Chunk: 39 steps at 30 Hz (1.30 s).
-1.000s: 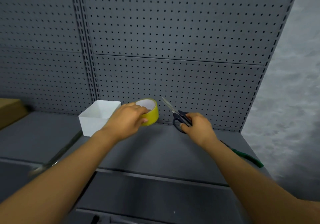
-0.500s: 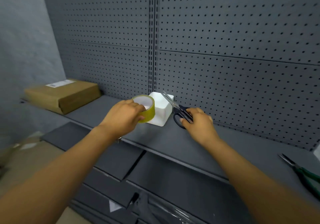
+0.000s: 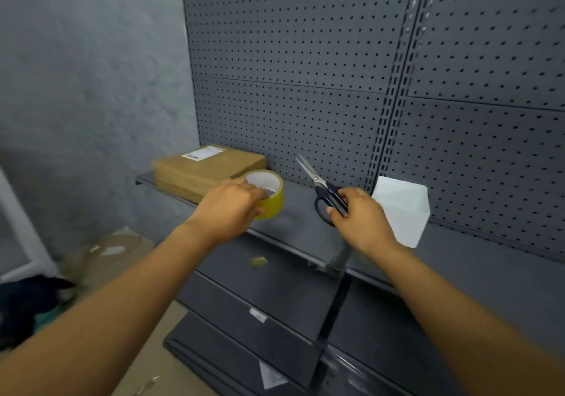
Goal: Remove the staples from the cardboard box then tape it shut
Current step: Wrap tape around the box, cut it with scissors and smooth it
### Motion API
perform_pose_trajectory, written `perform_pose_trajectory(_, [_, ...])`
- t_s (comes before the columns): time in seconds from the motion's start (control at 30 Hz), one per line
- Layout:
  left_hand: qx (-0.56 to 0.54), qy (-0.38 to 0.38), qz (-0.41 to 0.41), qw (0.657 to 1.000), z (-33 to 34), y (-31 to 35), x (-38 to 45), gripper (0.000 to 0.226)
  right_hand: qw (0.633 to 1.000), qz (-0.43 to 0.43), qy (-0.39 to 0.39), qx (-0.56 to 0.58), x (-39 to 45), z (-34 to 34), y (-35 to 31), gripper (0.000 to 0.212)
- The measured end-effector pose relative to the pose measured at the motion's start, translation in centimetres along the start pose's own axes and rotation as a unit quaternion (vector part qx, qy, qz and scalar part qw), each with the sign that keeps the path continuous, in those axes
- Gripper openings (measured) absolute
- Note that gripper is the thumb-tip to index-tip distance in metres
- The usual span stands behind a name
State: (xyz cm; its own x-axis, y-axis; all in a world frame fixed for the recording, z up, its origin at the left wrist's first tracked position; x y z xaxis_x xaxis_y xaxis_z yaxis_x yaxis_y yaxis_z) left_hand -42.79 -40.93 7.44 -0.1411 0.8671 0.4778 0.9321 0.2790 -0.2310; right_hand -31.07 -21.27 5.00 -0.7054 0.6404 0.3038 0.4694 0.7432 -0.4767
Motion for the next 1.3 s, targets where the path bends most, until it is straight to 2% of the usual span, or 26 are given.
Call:
perform_pose_trajectory(0.3, [-0.036, -0.019, -0.028, 0.999, 3.8, -10.9, -0.3, 0.035, 1.0, 0.015, -0.012, -0.011, 7.5, 6.5, -6.9, 0.041])
perform_pose_trajectory(0.43, [-0.034, -0.023, -0.019, 0.999, 6.4, -14.6, 1.8, 0.036, 1.0, 0.022, -0.009, -0.006, 11.7, 9.6, -7.6, 0.042])
perform_pose_trajectory(0.6, [-0.051, -0.043, 0.009, 0.998, 9.3, -17.7, 5.5, 0.037, 0.997, 0.076, -0.019, 0.006, 16.5, 13.0, -7.0, 0.045])
perform_pose_trajectory(0.83, [-0.091, -0.043, 0.066, 0.993, 12.7, -19.2, 9.7, 0.033, 0.994, 0.091, 0.014, -0.056, 18.9, 13.4, -6.3, 0.044])
perform_pose_trajectory(0.97, [-0.126, -0.066, 0.117, 0.983, 14.5, -18.5, 11.7, 0.032, 0.981, 0.174, 0.038, -0.076, 17.9, 12.2, -3.3, 0.038])
perform_pose_trajectory(1.17, [-0.138, -0.126, 0.212, 0.959, 17.4, -16.7, 12.5, 0.027, 0.957, 0.273, 0.031, -0.095, 13.4, 12.5, -1.2, 0.028])
perform_pose_trajectory(1.3, [-0.145, -0.172, 0.242, 0.944, 19.0, -15.4, 11.6, 0.02, 0.939, 0.32, 0.026, -0.121, 10.3, 13.1, -1.1, 0.034])
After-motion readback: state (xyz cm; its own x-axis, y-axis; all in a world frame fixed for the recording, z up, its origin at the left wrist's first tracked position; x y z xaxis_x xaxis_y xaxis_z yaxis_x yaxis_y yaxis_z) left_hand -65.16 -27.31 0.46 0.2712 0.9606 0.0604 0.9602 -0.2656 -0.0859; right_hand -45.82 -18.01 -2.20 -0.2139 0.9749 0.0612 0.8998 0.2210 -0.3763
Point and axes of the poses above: each hand's wrist, its own x-axis towards the middle knuckle, its own z-axis out of the palm, y = z × x, the point moved 5 cm from there along x, towards the middle knuckle, and after that the axes turned 11 degrees about z, right-handed, at the moved point
